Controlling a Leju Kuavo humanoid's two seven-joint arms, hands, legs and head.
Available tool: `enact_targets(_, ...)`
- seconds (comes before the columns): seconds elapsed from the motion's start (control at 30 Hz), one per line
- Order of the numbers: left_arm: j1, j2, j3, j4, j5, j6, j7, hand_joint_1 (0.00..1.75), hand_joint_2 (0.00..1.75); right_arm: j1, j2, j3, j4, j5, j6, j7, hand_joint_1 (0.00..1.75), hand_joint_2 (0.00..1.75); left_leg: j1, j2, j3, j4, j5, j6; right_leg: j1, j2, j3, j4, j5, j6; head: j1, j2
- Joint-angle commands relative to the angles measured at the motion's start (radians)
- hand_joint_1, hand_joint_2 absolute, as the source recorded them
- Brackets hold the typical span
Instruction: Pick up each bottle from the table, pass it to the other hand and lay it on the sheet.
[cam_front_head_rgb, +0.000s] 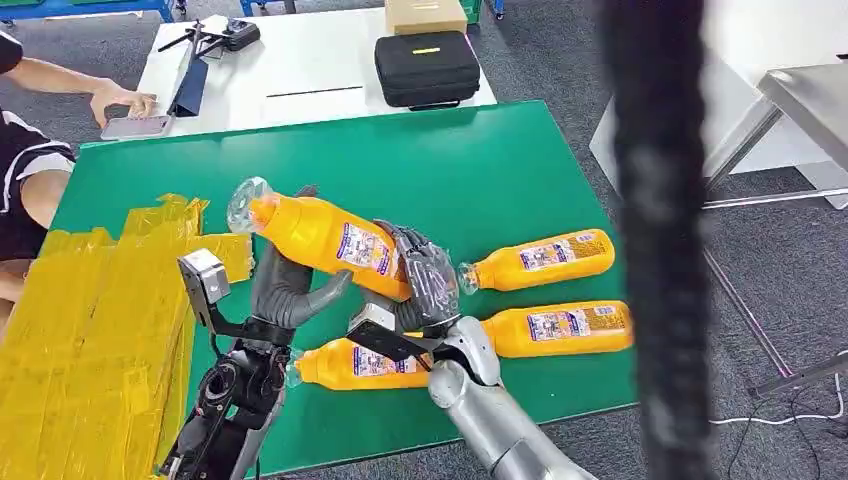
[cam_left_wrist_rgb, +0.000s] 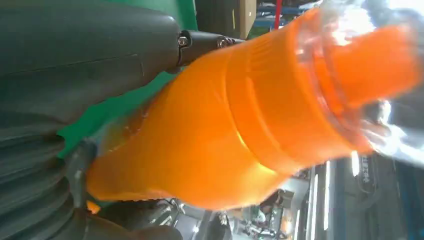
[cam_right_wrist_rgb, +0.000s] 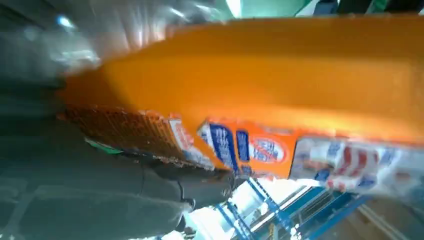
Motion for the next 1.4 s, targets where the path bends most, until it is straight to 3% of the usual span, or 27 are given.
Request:
enact_targets(0.03, -0.056, 0.01, -0.04, 0.076, 0.007, -0.012, 0.007, 0.0, 1.75, -0.051, 0.004, 0.058, 0.104, 0.001, -0.002, 0.009, 1.75, 1.75, 0.001, 0.0, 0.005, 0.0, -0.002, -0.003, 0.001, -0.002, 0.005, 0.0, -0.002, 0.0, 0.0, 0.0)
enact_targets(0.47, -0.098, -0.002, -0.027, 0.119, 0.095, -0.026, 0.024, 0.0, 1.75, -0.076, 0.053, 0.195, 0.242, 0.012, 0.039, 0.006, 1.75, 1.75, 0.001, 0.001, 0.003, 0.0, -0.001, -0.002, 0.001, -0.001, 0.004, -0.001, -0.001, -0.001, 0.0, 0.0)
enact_targets(0.5, -0.09, -0.007, -0.015, 0.127, 0.102, -0.009, 0.014, 0.16, 1.75, -0.067, 0.049, 0.2, 0.239, -0.018, 0.042, -0.001, 1.75, 1.75, 0.002, 0.001, 0.007, 0.0, -0.003, -0.004, 0.002, -0.002, 0.008, 0.0, -0.003, -0.001, 0.0, 0.0)
enact_targets(0.53, -0.085, -0.009, -0.009, 0.131, 0.108, -0.002, 0.005, 1.27, 1.75, -0.063, 0.043, 0.203, 0.232, -0.038, 0.045, -0.007, 1.75, 1.75, 0.002, 0.001, 0.009, 0.001, -0.004, -0.005, 0.002, -0.002, 0.009, 0.0, -0.004, -0.001, 0.0, 0.0)
enact_targets(0.57, -0.083, -0.01, -0.005, 0.135, 0.11, 0.005, -0.003, 1.55, 1.75, -0.057, 0.035, 0.202, 0.217, -0.048, 0.039, -0.009, 1.75, 1.75, 0.001, -0.001, 0.008, 0.0, -0.003, -0.004, 0.001, -0.003, 0.008, -0.001, -0.003, -0.001, 0.0, 0.0)
enact_targets(0.6, -0.083, -0.008, -0.005, 0.135, 0.103, 0.012, -0.011, 1.71, 1.75, -0.055, 0.032, 0.201, 0.21, -0.055, 0.044, -0.01, 1.75, 1.75, 0.001, -0.001, 0.006, -0.001, -0.002, -0.003, 0.001, -0.003, 0.007, -0.001, -0.003, 0.0, 0.0, 0.0)
enact_targets(0.87, -0.092, -0.009, 0.006, 0.104, 0.107, 0.055, -0.015, 1.75, 1.75, -0.036, -0.005, 0.219, 0.066, -0.123, 0.125, 0.003, 1.75, 1.75, 0.002, -0.002, 0.006, 0.002, -0.004, -0.004, 0.002, -0.004, 0.007, 0.001, -0.004, 0.0, 0.0, 0.0)
enact_targets(1.27, -0.049, 0.006, 0.023, 0.048, 0.088, 0.128, -0.036, 1.75, 1.75, 0.03, -0.05, 0.194, -0.083, -0.169, 0.115, 0.01, 1.73, 1.75, 0.001, 0.0, 0.007, 0.001, -0.004, -0.004, 0.001, -0.003, 0.008, 0.0, -0.004, 0.0, 0.0, 0.0)
enact_targets(1.3, -0.044, 0.007, 0.033, 0.037, 0.07, 0.155, -0.048, 1.75, 1.75, 0.039, -0.054, 0.185, -0.108, -0.178, 0.099, 0.002, 0.17, 1.75, 0.001, 0.0, 0.004, 0.0, -0.002, -0.003, 0.001, -0.002, 0.005, 0.0, -0.002, 0.0, 0.0, 0.0)
enact_targets(1.33, -0.041, 0.012, 0.039, 0.031, 0.062, 0.166, -0.052, 1.75, 1.75, 0.039, -0.059, 0.182, -0.118, -0.176, 0.092, 0.001, 0.0, 1.75, 0.001, 0.0, 0.006, 0.0, -0.003, -0.004, 0.001, -0.003, 0.007, 0.0, -0.003, 0.0, 0.0, 0.0)
enact_targets(1.4, -0.026, 0.011, 0.066, 0.002, -0.02, 0.267, -0.079, 1.75, 1.75, 0.059, -0.074, 0.176, -0.173, -0.177, 0.084, 0.01, 0.0, 1.75, 0.001, 0.0, 0.003, 0.0, -0.002, -0.003, 0.001, -0.001, 0.004, 0.0, -0.002, 0.0, 0.0, 0.0)
